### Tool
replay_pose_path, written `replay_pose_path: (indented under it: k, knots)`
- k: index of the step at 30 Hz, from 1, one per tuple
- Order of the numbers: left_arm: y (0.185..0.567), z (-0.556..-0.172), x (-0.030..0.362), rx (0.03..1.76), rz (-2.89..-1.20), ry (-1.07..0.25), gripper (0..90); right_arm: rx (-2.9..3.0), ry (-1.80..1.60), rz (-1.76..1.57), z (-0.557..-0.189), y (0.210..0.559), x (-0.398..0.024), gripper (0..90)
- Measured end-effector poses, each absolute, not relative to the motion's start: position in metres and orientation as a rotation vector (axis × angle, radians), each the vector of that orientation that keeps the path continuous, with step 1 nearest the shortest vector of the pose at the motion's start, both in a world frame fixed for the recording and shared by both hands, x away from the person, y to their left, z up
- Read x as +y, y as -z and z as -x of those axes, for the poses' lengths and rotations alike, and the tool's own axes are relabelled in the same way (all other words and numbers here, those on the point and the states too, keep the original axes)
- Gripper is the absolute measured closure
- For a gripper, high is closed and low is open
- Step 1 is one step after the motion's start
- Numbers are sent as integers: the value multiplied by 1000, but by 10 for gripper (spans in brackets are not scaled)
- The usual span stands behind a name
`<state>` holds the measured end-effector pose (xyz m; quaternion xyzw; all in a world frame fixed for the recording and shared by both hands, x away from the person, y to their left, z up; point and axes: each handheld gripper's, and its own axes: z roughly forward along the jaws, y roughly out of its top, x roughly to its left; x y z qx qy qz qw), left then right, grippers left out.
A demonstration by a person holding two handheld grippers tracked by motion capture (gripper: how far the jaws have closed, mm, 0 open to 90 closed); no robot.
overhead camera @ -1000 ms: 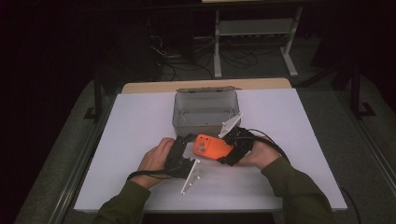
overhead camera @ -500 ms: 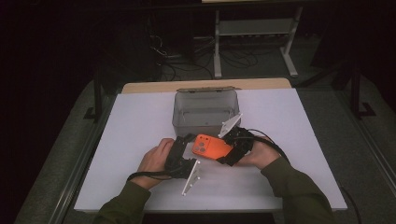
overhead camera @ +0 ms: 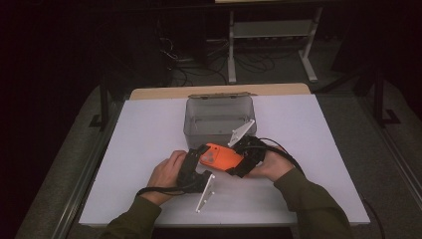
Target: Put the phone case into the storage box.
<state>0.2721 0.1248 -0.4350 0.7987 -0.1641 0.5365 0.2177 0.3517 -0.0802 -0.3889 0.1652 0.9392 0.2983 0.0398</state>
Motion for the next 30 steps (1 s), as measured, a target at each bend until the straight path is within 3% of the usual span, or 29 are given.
replay_pose_path:
  k: [28,30]
  knots:
    - [446,-271,116,-409,-2217,-1583,1,2874,-915,-500,-355,387,-54,157]
    - [447,-270,115,-406,-2214,-1586,32,2873,-919,-498,-355,386,-55,157]
